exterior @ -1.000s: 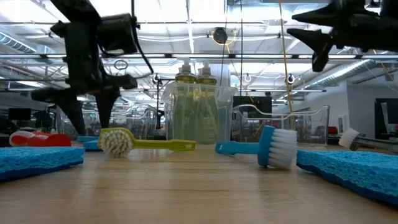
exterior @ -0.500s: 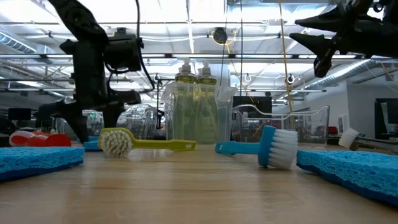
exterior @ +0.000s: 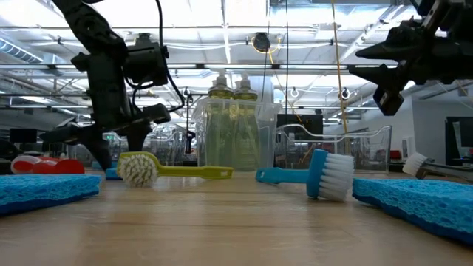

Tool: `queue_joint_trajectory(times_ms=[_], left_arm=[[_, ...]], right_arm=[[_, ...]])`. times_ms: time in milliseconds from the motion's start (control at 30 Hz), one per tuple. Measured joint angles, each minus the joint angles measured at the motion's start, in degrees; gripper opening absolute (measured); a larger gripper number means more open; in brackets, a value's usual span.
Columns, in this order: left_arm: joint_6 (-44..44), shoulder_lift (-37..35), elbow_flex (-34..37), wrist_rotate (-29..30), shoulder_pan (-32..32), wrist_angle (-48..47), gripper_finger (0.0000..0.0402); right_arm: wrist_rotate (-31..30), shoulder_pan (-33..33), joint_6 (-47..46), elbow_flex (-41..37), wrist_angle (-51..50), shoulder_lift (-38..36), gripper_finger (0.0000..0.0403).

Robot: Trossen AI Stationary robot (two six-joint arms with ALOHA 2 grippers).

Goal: Pick & Place Kitchen Sink Supplies
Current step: Put the blue sponge into the left transparent bin

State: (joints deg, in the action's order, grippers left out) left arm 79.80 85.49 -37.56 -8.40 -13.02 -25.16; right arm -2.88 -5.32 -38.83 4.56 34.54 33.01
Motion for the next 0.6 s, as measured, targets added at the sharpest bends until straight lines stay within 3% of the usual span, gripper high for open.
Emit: queue_joint_trajectory(times_ms=[167,433,600], left_arm=[[-0.55,0.04,0.02,0.86,0.00,0.22,0.0138],[-2.32,0.07,0.03,5.58,0.02,0.39,0.0016],[-3.03,0.07,0.03,6.46,0.41,0.24,0.0010]], right_arm=[[0.12,0.00,-0.15,0.05,0.31,-0.02,0.0114],[0.08,0.00,-0.17,0.22,0.33,-0.02,0.0114],[0.05,0.00,-0.12,0.25,0.32,-0.02,0.0114]])
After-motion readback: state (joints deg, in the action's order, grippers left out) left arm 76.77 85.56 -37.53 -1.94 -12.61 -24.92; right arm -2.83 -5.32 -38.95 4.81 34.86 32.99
